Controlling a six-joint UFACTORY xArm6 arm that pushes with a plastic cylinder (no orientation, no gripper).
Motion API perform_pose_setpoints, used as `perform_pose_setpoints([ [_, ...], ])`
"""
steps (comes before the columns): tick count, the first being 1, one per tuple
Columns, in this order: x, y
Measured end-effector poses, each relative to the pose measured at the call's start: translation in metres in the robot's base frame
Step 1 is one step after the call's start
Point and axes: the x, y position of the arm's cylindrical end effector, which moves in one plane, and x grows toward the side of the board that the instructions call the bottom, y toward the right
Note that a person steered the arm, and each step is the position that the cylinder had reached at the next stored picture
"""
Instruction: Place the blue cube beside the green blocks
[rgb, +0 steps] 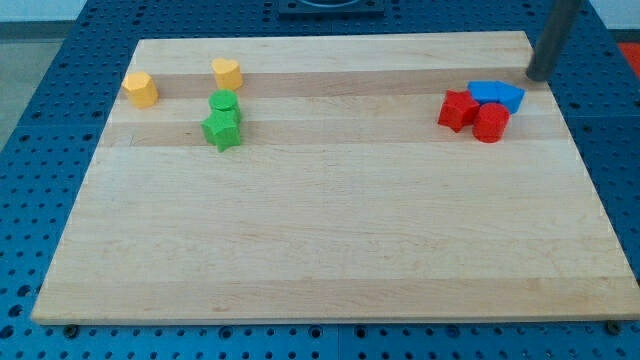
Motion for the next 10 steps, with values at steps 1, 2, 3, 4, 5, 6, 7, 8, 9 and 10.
perform_pose_setpoints([
  [1, 0.013, -0.023],
  [2, 0.034, -0.058],
  [3, 0.036, -0.065],
  [4, 0.035, -0.053],
  [5, 0.035, -0.039],
  [6, 0.039, -0.038],
  [7, 0.04, -0.041],
  [8, 0.04, -0.042],
  [9, 0.04, -0.041],
  [10, 0.053, -0.033],
])
